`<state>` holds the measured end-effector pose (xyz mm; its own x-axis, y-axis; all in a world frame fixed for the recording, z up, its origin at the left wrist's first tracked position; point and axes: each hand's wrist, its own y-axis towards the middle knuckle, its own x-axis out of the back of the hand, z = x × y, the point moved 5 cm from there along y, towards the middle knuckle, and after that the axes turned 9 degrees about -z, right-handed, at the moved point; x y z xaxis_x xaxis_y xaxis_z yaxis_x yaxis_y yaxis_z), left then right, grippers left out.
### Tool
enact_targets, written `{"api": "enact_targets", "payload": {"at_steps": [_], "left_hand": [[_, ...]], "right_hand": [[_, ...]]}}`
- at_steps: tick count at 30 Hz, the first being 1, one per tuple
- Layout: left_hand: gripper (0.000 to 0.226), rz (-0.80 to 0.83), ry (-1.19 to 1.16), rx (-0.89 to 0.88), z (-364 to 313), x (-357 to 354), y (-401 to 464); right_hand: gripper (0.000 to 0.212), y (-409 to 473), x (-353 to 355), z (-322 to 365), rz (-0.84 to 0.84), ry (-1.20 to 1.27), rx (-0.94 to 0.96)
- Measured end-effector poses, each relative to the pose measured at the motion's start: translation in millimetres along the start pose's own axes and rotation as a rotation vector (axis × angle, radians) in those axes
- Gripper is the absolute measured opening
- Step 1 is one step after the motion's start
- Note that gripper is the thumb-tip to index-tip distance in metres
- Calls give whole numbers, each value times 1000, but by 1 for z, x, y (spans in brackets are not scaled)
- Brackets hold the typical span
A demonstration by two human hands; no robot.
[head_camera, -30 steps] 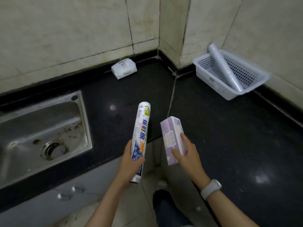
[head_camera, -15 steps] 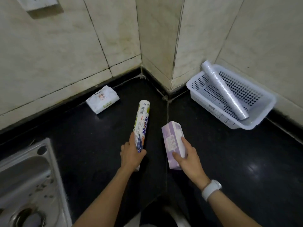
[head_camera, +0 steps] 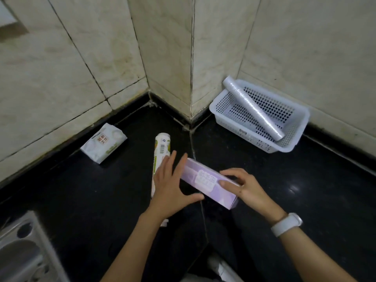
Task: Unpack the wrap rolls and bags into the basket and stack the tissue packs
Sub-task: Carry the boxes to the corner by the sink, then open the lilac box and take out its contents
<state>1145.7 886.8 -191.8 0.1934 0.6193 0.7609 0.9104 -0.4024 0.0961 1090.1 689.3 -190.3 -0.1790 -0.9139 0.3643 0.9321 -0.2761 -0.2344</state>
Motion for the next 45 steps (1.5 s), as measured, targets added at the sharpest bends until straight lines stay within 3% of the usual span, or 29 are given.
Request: {"api": "enact_targets", "payload": {"at_steps": [2,6,10,13,17,19,21,24,26,28,30,33,39,45], "left_hand": [[108,83,127,-187,-26,-6,3],[87,-49,279,-365,-58,-5,6],[74,-89,185,-226,-60,0,7],[67,-243,66,-111,-58,6,-1],[66,-319,98,-144,-66,2,-9],[71,-266,95,-169,-68,1,-7],[86,-115,20,-149,-67,0,-4],[86,57,-89,-129,-62,3,-2],[79,120,-92,-112,-59,4,-2],[74,76,-71,-129,-60,6,-3],[72,-19,-40,-149,-62,9,-7],[68,-141,0,-192,-66,12,-10],[67,-168,75,-226,-71,12,-13],[66,-115,3,-189,-71,6,-14]], "right_hand": [[17,-2,11,14,-6,37,30],[16,-13,18,35,18,74,119],[29,-29,30,45,-74,169,178],[31,-38,33,50,-148,217,216],[55,-43,9,54,-29,42,236],[68,-41,4,52,-43,-5,231],[77,-40,7,50,-59,10,205],[86,-41,10,49,54,-51,219],[85,-45,9,49,123,-46,237],[75,-48,8,52,131,35,249],[54,-49,9,54,56,119,238],[36,-48,11,52,-97,32,228],[36,-52,12,51,-42,-20,268],[44,-56,20,50,-130,-67,297]]}}
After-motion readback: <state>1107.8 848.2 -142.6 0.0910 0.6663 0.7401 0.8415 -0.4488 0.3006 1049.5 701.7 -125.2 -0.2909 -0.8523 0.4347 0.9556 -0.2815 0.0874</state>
